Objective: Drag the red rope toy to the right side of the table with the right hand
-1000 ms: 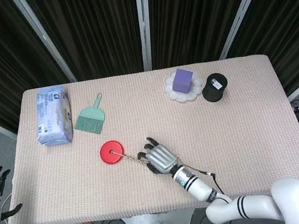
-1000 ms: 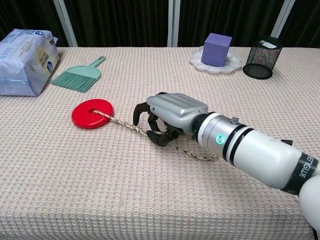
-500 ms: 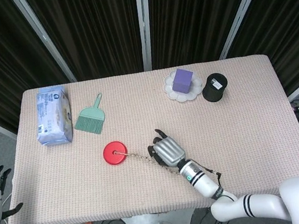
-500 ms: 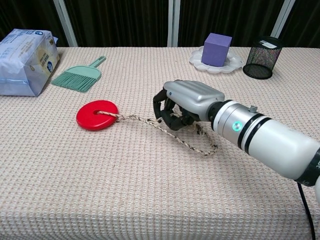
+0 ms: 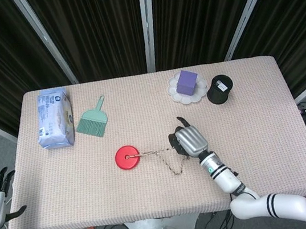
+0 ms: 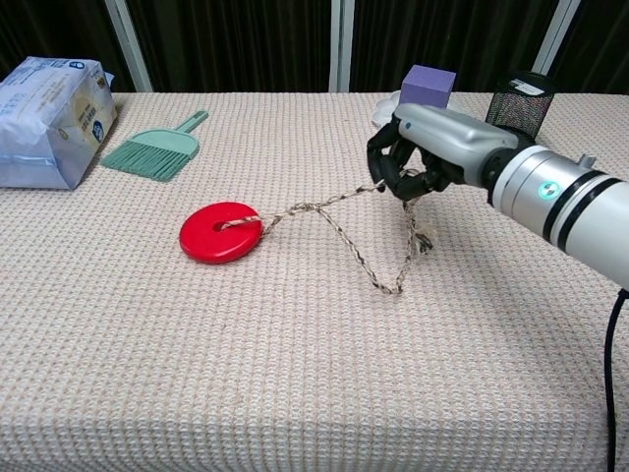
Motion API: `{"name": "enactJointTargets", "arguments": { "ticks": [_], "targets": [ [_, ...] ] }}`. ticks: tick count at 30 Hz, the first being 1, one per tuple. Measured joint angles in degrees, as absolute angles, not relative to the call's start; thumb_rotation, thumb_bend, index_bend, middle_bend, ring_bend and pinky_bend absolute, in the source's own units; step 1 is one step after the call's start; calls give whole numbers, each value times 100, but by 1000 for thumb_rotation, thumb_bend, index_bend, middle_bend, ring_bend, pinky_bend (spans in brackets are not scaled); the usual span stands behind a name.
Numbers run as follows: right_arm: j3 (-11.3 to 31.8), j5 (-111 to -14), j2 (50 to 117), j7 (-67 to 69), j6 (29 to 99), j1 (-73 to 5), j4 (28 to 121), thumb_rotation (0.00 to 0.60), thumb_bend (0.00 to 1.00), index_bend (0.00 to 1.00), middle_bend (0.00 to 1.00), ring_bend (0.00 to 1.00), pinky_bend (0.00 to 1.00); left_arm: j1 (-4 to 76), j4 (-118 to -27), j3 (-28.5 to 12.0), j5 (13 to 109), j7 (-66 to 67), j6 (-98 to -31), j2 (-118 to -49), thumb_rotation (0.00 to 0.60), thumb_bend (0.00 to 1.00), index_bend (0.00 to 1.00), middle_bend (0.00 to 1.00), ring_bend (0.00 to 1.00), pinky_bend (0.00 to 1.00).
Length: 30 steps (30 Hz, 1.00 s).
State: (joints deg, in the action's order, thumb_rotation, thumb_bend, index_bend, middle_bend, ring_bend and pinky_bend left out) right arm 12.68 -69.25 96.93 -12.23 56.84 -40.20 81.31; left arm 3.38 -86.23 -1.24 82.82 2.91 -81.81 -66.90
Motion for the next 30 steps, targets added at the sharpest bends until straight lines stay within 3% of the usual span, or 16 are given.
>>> {"name": "enactJointTargets", "arguments": {
  "ticks": [30],
  "targets": [
    [1171, -6954, 7628, 619, 6246, -2751, 8123, 600, 707, 660, 877, 385, 0, 532, -8918, -125, 8213, 764, -7950, -6784, 600, 69, 111, 34, 0, 102]
  ]
}}
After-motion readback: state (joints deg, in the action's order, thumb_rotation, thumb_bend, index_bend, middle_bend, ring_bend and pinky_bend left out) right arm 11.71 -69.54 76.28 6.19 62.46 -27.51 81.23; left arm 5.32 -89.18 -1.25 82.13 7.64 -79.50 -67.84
